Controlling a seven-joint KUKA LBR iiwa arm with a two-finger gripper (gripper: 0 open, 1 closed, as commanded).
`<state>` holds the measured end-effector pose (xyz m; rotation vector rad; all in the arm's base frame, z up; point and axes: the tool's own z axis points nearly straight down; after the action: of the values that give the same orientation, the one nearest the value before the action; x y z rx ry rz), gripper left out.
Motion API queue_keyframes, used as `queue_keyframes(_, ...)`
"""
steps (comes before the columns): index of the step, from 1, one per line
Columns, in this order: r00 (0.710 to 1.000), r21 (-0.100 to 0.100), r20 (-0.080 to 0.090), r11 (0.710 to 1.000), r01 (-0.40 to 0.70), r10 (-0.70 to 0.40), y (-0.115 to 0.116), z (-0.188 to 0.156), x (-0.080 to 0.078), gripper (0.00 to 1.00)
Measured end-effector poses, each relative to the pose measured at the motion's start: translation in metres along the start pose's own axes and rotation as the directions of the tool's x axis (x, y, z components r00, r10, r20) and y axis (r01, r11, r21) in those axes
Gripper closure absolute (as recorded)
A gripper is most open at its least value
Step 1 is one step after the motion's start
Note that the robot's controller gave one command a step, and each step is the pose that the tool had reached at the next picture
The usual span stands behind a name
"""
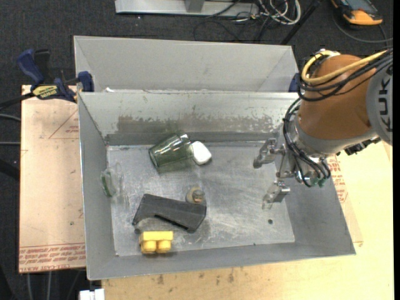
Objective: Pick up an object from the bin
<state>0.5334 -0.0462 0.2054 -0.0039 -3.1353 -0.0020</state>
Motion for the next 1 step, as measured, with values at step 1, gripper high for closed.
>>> queue_keyframes(1,1.000,0.001,0.007,1.000,0.002,-0.002,0.0001,-0.0036,-0.0016,0.00)
